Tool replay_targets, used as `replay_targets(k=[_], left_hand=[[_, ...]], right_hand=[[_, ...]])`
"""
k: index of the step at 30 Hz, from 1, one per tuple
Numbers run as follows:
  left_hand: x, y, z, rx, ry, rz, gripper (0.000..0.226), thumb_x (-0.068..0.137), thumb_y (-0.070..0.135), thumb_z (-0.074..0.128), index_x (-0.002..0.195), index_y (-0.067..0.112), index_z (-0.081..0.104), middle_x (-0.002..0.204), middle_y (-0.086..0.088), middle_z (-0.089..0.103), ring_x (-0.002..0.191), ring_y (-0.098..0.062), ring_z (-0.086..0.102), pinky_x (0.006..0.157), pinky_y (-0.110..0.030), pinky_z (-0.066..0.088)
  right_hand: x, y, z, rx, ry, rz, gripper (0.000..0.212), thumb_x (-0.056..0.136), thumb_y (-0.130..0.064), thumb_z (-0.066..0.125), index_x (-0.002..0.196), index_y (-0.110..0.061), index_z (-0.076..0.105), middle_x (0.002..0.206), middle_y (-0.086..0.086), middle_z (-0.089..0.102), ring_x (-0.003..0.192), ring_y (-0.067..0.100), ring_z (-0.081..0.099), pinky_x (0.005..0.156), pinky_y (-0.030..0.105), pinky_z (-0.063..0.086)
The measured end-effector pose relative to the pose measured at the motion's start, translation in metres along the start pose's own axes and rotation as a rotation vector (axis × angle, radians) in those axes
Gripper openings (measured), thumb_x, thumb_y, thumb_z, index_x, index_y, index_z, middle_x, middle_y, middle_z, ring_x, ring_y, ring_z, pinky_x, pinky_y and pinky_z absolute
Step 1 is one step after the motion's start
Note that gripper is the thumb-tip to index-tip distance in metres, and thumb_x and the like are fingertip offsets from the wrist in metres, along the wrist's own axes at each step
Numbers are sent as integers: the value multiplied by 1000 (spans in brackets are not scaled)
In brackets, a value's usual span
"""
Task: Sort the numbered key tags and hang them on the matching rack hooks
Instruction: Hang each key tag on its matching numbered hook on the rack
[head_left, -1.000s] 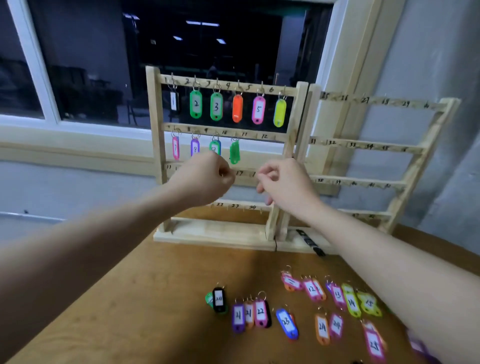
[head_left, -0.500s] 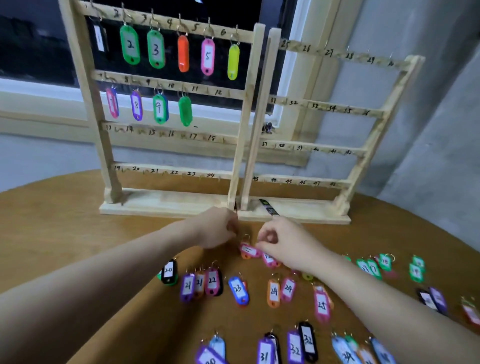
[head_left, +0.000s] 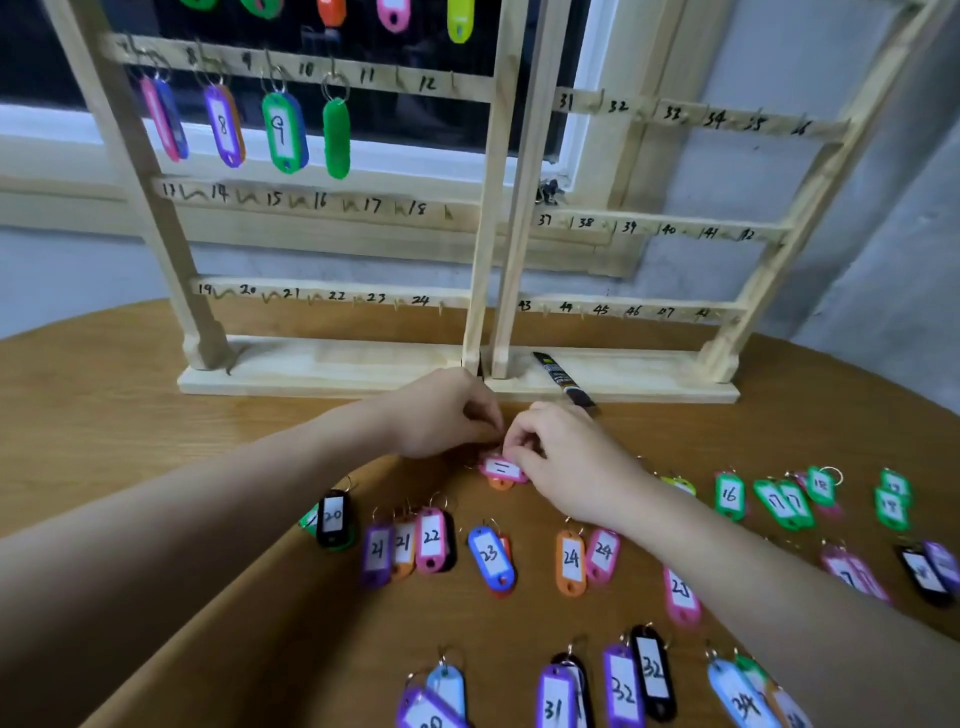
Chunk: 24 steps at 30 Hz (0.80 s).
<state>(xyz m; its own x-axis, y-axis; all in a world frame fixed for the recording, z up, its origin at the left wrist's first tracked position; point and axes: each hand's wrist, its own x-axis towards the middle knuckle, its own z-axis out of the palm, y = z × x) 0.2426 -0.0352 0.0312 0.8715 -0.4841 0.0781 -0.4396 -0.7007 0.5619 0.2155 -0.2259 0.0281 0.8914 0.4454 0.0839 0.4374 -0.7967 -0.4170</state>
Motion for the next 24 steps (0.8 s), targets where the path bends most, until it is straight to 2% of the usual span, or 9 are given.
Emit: replay_targets(k=[3, 5, 7, 9, 12, 14, 16, 20, 24], left_hand=[[-6, -3, -3, 0, -2, -1, 13, 92, 12, 69, 100, 16, 79, 98, 3, 74, 90, -8, 65, 88, -27, 51], [-10, -3, -5, -24, -39, 9, 17, 94, 11, 66, 106, 17, 77, 102, 4, 74, 95, -8, 66, 91, -25, 50], [-14, -1, -7, -36, -80, 18, 20, 96, 10, 63, 109, 18, 77, 104, 4, 73, 97, -8, 65, 92, -23, 49], [-15, 0, -7, -52, -121, 25, 21, 98, 9, 61, 110, 19, 76, 106, 4, 72, 99, -8, 65, 93, -22, 48], [-17, -1, -5, -55, -144, 31, 19, 97, 11, 62, 109, 21, 75, 103, 7, 71, 96, -5, 63, 90, -20, 48], [-18, -4, -5, -56, -108, 20, 16, 96, 12, 64, 104, 19, 76, 99, 7, 71, 93, -3, 63, 85, -15, 47], [-21, -6, -7, -47, -55, 2, 11, 95, 14, 67, 99, 19, 77, 93, 9, 71, 86, 1, 62, 78, -9, 45], [-36, -8, -20, 4, 50, -46, 9, 92, 18, 71, 90, 25, 75, 84, 10, 72, 81, -2, 63, 70, -11, 45], [-55, 2, -51, 56, 195, -80, 14, 89, 23, 75, 79, 32, 73, 75, 13, 71, 72, 1, 61, 62, -12, 42]], right_hand=[[0, 0, -1, -35, 23, -43, 19, 101, -25, 57, 92, -27, 74, 94, -12, 59, 101, 12, 51, 94, 36, 46], [-3, -3, -5, -43, 0, -71, 13, 97, -35, 63, 95, -29, 74, 93, -13, 59, 101, 11, 51, 93, 35, 45], [-6, -7, -8, -69, -47, -81, 18, 90, -48, 70, 96, -31, 74, 94, -13, 61, 101, 11, 52, 92, 35, 44], [-7, -10, -7, -79, -66, -70, 20, 87, -52, 72, 95, -33, 72, 96, -13, 63, 103, 12, 52, 94, 36, 44], [-8, -12, -7, -54, -58, -58, 15, 86, -47, 75, 87, -35, 67, 93, -15, 62, 103, 11, 51, 95, 38, 44], [-9, -14, -9, -28, -61, -37, 17, 87, -44, 75, 80, -36, 62, 86, -18, 56, 99, 10, 50, 88, 35, 43], [-10, -14, -11, -12, -51, -40, 24, 90, -40, 74, 74, -35, 56, 78, -17, 55, 86, 8, 50, 77, 33, 41], [-12, -16, -22, 146, -58, -39, 20, 100, -21, 61, 82, -27, 54, 77, -4, 73, 70, 10, 66, 72, 39, 57], [-11, -31, -41, 261, -40, -28, 17, 105, -18, 46, 92, -28, 52, 76, -2, 70, 64, 12, 67, 60, 26, 50]])
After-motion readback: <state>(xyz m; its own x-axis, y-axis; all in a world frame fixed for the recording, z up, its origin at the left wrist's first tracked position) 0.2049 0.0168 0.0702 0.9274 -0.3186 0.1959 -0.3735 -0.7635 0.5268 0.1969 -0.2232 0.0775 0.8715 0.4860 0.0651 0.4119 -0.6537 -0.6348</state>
